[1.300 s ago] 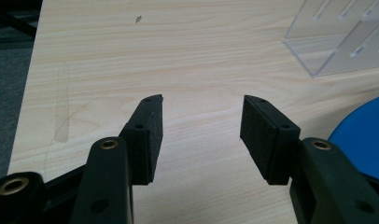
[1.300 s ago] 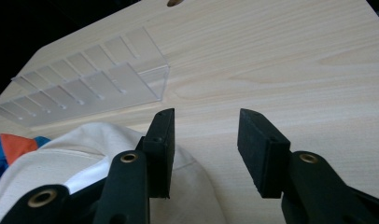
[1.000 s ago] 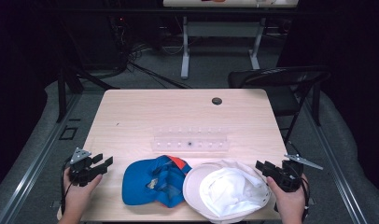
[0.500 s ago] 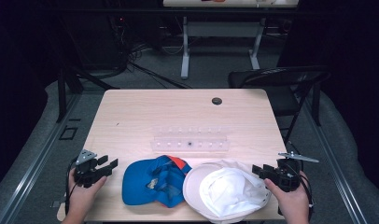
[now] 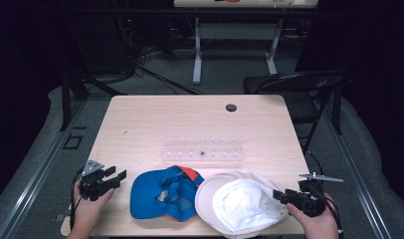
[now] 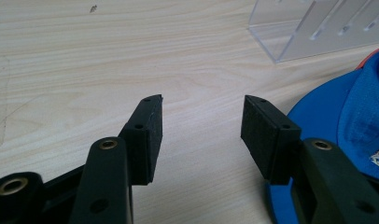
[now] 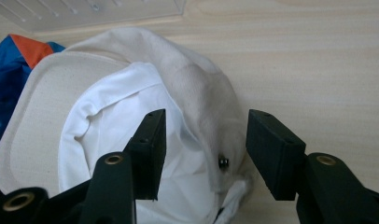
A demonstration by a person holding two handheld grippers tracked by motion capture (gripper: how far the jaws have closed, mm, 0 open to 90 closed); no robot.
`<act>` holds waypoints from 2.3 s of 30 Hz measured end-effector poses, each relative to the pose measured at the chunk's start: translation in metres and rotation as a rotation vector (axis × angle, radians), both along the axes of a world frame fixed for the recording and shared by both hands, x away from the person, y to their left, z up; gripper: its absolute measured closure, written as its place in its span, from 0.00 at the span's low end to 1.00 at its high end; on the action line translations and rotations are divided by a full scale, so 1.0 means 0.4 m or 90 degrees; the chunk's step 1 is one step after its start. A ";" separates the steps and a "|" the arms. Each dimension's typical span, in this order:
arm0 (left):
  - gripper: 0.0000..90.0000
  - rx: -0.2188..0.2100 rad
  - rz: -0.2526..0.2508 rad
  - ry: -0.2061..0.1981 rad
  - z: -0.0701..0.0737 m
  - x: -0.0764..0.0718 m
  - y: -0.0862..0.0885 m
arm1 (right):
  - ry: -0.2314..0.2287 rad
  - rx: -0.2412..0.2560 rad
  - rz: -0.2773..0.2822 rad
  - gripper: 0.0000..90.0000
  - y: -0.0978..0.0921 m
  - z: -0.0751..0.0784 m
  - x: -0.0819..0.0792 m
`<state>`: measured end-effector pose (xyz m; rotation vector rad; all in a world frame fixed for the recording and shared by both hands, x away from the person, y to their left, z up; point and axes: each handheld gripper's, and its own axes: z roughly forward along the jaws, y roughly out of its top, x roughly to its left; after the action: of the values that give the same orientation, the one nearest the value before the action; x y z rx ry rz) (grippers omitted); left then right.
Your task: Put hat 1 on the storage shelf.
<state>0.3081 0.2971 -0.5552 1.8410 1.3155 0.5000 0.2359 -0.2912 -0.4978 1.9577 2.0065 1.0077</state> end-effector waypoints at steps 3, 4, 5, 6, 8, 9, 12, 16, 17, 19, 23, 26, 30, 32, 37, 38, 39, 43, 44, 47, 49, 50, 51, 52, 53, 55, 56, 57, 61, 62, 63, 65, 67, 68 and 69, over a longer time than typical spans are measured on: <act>0.54 0.002 -0.003 0.000 0.000 -0.001 -0.004 | 0.021 0.000 -0.006 0.56 0.000 -0.006 -0.011; 0.54 0.003 -0.004 0.000 0.000 -0.001 -0.005 | 0.028 0.001 -0.007 0.57 0.002 -0.009 -0.014; 0.54 0.004 -0.004 0.002 0.000 -0.001 -0.006 | 0.037 -0.005 -0.006 0.57 0.002 -0.012 -0.015; 0.54 0.005 -0.004 0.002 0.000 -0.001 -0.007 | 0.048 -0.006 -0.011 0.58 0.004 -0.013 -0.016; 0.54 0.005 -0.004 0.001 0.000 -0.001 -0.007 | 0.067 -0.007 -0.015 0.59 0.004 -0.019 -0.015; 0.54 0.004 -0.004 0.001 0.000 -0.002 -0.007 | 0.072 -0.006 -0.023 0.60 0.005 -0.020 -0.014; 0.54 0.004 -0.003 0.001 0.000 -0.001 -0.005 | 0.092 -0.003 -0.035 0.60 0.005 -0.016 -0.014; 0.54 0.004 -0.001 0.002 -0.001 0.000 -0.004 | 0.106 -0.004 -0.037 0.61 0.001 -0.009 -0.018; 0.54 0.004 -0.001 0.002 -0.001 0.000 -0.004 | 0.108 -0.007 -0.043 0.61 0.000 -0.008 -0.019; 0.54 0.005 -0.003 0.003 -0.001 -0.001 -0.005 | 0.111 -0.011 -0.041 0.61 -0.006 -0.009 -0.021; 0.54 0.007 -0.005 0.004 -0.003 0.001 -0.010 | 0.102 -0.014 -0.022 0.65 -0.002 -0.026 -0.009; 0.54 0.009 -0.008 0.005 -0.003 0.000 -0.012 | 0.098 -0.035 -0.024 0.81 0.004 -0.030 0.007; 0.54 0.009 -0.007 0.007 -0.006 0.003 -0.012 | 0.081 -0.036 -0.034 0.91 0.010 -0.020 0.029; 0.54 0.008 -0.007 0.008 -0.006 0.004 -0.012 | 0.074 -0.036 -0.034 0.92 0.010 -0.017 0.044; 0.54 0.007 -0.008 0.006 -0.006 0.003 -0.012 | 0.063 -0.049 -0.044 0.92 0.009 -0.014 0.089; 0.54 0.007 -0.008 0.007 -0.006 0.003 -0.012 | 0.066 -0.053 -0.044 0.92 0.007 -0.011 0.098; 0.54 0.007 -0.008 0.007 -0.006 0.003 -0.011 | 0.066 -0.056 -0.049 0.92 0.007 -0.010 0.108; 0.54 0.010 -0.010 0.013 -0.005 0.004 -0.009 | 0.075 -0.061 -0.053 0.92 -0.003 -0.006 0.145; 0.54 0.010 -0.009 0.013 -0.005 0.004 -0.009 | 0.076 -0.061 -0.057 0.92 -0.006 -0.005 0.152; 0.54 0.009 -0.008 0.010 -0.006 0.005 -0.010 | 0.075 -0.059 -0.060 0.92 -0.014 0.002 0.171; 0.54 0.009 -0.008 0.009 -0.007 0.005 -0.010 | 0.075 -0.060 -0.055 0.91 -0.020 0.009 0.182; 0.54 0.010 -0.009 0.009 -0.007 0.006 -0.010 | 0.076 -0.062 -0.056 0.91 -0.022 0.012 0.187; 0.54 0.010 -0.009 0.008 -0.007 0.006 -0.010 | 0.077 -0.063 -0.055 0.91 -0.024 0.014 0.191; 0.54 0.010 -0.009 0.010 -0.006 0.006 -0.010 | 0.082 -0.063 -0.051 0.89 -0.027 0.016 0.195; 0.54 0.008 -0.009 0.008 -0.007 0.005 -0.011 | 0.087 -0.061 -0.044 0.85 -0.028 0.018 0.199; 0.54 0.007 -0.009 0.007 -0.007 0.005 -0.011 | 0.094 -0.064 -0.034 0.79 -0.026 0.020 0.200; 0.54 0.008 -0.009 0.007 -0.007 0.005 -0.012 | 0.098 -0.068 -0.029 0.75 -0.025 0.021 0.199; 0.54 0.008 -0.010 0.008 -0.007 0.005 -0.012 | 0.104 -0.073 -0.023 0.72 -0.025 0.021 0.197; 0.54 0.009 -0.011 0.008 -0.008 0.005 -0.014 | 0.126 -0.080 -0.021 0.63 -0.030 0.019 0.185; 0.54 0.009 -0.011 0.008 -0.008 0.005 -0.015 | 0.130 -0.080 -0.022 0.63 -0.032 0.018 0.182; 0.54 0.010 -0.010 0.009 -0.008 0.005 -0.016 | 0.133 -0.083 -0.023 0.62 -0.034 0.017 0.179; 0.54 0.011 -0.011 0.009 -0.008 0.005 -0.016 | 0.142 -0.075 -0.029 0.62 -0.035 0.013 0.176; 0.54 0.010 -0.011 0.009 -0.009 0.006 -0.017 | 0.154 -0.072 -0.029 0.63 -0.036 0.008 0.175; 0.54 0.011 -0.010 0.008 -0.010 0.006 -0.018 | 0.162 -0.072 -0.028 0.64 -0.035 0.005 0.175; 0.54 0.012 -0.013 0.012 -0.009 0.006 -0.017 | 0.169 -0.067 -0.029 0.65 -0.034 0.001 0.176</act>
<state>0.3105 0.2902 -0.5587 1.8767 1.3081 0.4870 0.3064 -0.3046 -0.4974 2.1648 2.0843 0.6456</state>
